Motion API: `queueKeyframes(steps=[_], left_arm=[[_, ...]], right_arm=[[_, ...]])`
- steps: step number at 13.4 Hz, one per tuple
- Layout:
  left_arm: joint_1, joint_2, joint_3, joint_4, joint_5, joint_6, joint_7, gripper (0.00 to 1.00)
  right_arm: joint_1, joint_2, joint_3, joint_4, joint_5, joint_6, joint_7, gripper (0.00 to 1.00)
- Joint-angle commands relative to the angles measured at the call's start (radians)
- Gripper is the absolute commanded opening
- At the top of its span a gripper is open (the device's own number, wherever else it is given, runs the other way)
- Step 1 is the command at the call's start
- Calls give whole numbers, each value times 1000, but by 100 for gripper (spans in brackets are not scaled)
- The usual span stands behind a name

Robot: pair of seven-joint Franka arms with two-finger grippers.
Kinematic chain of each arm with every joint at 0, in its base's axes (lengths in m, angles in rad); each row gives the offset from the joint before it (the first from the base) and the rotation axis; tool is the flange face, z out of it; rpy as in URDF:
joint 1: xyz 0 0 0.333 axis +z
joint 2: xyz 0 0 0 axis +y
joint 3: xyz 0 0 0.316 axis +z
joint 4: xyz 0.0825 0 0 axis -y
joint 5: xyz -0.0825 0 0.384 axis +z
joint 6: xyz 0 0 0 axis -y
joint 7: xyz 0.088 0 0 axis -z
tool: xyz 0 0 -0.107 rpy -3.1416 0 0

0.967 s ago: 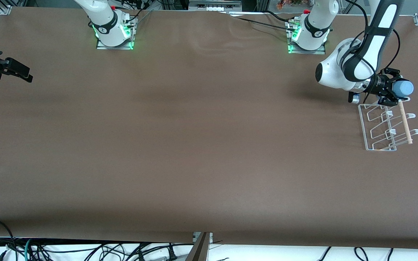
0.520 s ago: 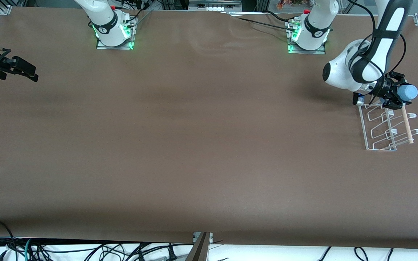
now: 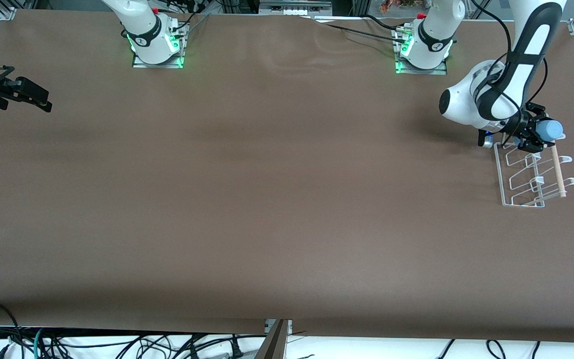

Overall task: Transfer cup to left arm and place on rack
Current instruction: 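Lower the cup onto a rack peg with the left gripper, then open the left gripper and release the cup on the rack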

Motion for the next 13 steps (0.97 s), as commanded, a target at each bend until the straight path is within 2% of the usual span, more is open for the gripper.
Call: queueKeyframes(steps=[1,2,5,8,11,13], left_arm=[[0,24,2,19,28,2,-14,13],[0,23,0,27,17,4,-14,99],[0,18,-1,50,-3,4,-4,100],[0,0,-3,68,-81,2,-2,100],[-8,-36,-18,183,-353,1,10,100],[-8,-37,-55,305,-554,-27,32,100]], right_arm=[[-1,-8,6,13,-7,-17,-1,100],[-1,-8,6,13,-5,-17,-1,100],[-1,-8,7,13,-7,-32,11,100],[-1,-6,7,13,-4,-34,11,100],[-1,0,6,13,-4,-25,11,100],[-2,9,4,13,-4,-20,11,100]])
